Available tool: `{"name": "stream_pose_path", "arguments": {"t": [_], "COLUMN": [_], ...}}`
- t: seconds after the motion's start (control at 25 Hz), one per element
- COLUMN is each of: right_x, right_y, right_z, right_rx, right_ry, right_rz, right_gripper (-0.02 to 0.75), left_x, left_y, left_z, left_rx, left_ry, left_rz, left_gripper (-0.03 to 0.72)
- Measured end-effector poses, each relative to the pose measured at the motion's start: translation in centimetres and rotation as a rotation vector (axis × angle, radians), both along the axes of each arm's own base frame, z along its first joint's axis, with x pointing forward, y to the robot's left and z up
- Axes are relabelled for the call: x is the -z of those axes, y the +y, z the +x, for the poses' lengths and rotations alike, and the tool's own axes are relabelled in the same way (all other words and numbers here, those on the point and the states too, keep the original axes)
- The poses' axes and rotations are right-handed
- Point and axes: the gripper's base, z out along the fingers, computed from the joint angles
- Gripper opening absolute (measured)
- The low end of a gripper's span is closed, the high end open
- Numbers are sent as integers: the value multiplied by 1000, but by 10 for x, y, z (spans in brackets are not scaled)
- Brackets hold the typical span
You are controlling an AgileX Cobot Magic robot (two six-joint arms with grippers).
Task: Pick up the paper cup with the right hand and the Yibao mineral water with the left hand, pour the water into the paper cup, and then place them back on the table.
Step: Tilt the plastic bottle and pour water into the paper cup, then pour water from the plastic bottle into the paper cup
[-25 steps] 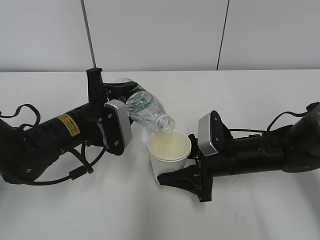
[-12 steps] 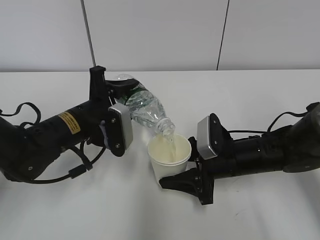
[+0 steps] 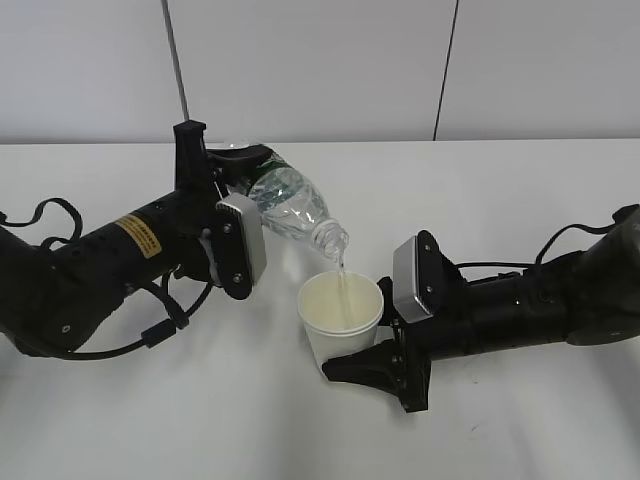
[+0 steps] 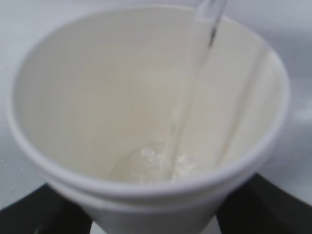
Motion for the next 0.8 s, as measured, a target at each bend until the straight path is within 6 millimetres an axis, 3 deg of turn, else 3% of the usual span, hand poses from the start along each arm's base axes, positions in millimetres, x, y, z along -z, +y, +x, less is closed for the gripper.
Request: {"name": "stream_pose_path", "arguments": {"t": [0.8], "right_x": [1], "right_y": [-4], "right_z": [2], "right_rx": [19], "right_ry": [1], "right_rz": [-7], "right_gripper": [512], "left_x": [0], "left_y": [0], "left_z": [0], "left_rx": [0], "left_ry": [-30], "left_rz": [32], "left_gripper": [390]}}
